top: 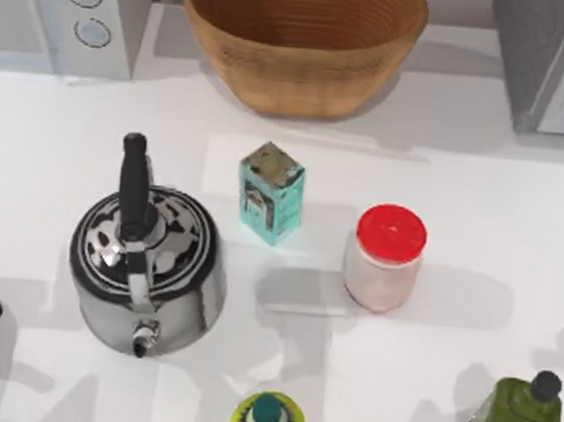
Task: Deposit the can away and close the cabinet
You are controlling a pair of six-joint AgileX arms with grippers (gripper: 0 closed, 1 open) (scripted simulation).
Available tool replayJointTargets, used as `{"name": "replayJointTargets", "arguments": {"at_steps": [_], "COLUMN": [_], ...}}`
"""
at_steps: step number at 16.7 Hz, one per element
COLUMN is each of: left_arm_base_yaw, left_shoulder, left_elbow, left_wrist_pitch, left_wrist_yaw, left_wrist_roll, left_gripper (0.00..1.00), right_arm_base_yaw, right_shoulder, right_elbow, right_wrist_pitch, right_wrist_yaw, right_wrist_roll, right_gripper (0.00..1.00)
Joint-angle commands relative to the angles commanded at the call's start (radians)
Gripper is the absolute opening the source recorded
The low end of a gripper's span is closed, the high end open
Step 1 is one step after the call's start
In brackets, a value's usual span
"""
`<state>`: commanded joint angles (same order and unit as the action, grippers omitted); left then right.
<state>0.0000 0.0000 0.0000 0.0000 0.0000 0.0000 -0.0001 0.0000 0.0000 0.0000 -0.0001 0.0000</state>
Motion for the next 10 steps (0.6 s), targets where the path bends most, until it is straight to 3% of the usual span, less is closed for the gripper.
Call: {"name": "replayJointTargets", "arguments": {"at_steps": [5, 10], "left_arm_base_yaw": [0.0, 0.0], "left_shoulder": [0.0, 0.0], "left_elbow": [0.0, 0.0], "left_wrist_pitch": [0.0, 0.0], "left_wrist_yaw": [0.0, 0.0], "left_wrist_roll": [0.0, 0.0], "left_gripper": [1.0, 1.0], "right_arm_base_yaw": [0.006, 0.028], "right_shoulder": [0.064, 0.341], "right_elbow": [0.067, 0.385], "right_wrist_pitch": [-0.015, -0.102], "right_wrist_yaw": [0.018, 0.077], "right_wrist_roll": [0.007, 0.014], "right_gripper": [0.0, 0.0]}}
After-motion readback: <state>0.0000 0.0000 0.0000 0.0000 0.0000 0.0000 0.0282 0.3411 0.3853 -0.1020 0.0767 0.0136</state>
